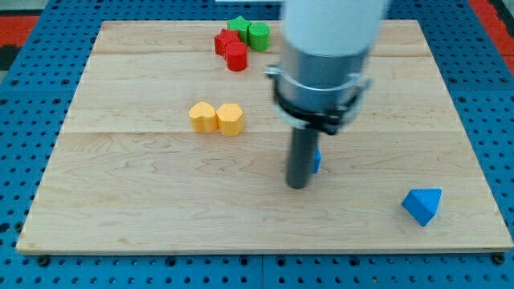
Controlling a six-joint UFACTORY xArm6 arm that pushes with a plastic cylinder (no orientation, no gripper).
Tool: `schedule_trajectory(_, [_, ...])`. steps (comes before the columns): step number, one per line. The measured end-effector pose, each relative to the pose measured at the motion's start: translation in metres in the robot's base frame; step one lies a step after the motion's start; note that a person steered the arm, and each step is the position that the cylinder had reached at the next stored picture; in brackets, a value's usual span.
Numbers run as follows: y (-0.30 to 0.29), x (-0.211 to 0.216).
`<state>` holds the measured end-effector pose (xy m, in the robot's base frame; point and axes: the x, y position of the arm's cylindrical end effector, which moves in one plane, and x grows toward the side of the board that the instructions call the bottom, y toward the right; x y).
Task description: Place the blue cube horizontally to the yellow hexagon
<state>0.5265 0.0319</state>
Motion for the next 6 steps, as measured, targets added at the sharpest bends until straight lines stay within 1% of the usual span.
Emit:
schedule_trajectory(1, [-0.021, -0.009])
schedule_trajectory(2, [0.04, -0.023])
schedule_trajectory(3, [0.064, -0.045])
schedule_trajectory(5, [0.064, -0.131])
schedule_trajectory(6, [0.143, -0.117])
